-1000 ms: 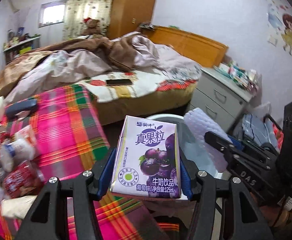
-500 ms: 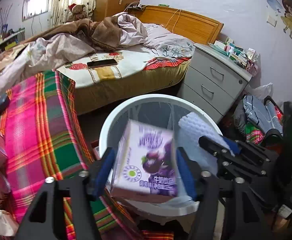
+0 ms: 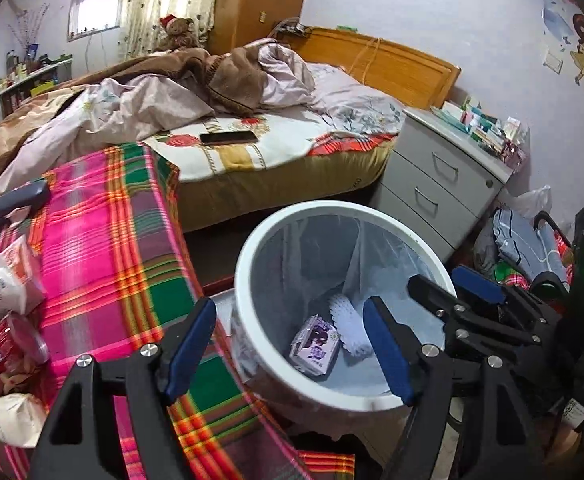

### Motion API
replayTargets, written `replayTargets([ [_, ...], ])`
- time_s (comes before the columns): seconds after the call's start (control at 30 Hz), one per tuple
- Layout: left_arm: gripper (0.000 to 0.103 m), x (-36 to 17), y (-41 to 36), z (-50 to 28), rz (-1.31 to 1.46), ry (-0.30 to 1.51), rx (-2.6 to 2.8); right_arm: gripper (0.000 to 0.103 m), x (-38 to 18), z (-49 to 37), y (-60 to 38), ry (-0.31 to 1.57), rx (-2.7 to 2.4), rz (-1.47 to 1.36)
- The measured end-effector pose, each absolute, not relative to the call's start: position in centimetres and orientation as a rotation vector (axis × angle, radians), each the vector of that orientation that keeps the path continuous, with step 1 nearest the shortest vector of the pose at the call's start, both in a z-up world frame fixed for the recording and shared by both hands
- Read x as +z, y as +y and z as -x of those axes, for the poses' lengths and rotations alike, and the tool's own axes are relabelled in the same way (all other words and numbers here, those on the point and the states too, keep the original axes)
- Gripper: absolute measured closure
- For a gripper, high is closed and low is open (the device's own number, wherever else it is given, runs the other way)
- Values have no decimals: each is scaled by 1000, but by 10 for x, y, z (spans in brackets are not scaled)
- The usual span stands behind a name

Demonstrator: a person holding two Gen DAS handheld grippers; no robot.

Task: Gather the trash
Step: 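Carry both items to the white wastebasket and open both tools to drop them, then move both tools back over the trash pile on the plaid cloth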

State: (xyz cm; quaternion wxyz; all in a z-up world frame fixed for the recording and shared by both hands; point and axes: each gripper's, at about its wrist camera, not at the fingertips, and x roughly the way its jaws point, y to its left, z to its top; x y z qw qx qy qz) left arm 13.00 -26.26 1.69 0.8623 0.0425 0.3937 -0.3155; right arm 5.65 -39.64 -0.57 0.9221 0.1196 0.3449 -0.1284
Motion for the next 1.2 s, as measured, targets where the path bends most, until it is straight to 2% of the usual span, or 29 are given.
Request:
replayTargets([
  [0.6,25,48,-161,-99,-32,701,-482,33,22,-52,-332,606,-151,-209],
  [1.2,23,27,-9,-100,108,706,-183,33,5,-82,-238,655,155,-132],
])
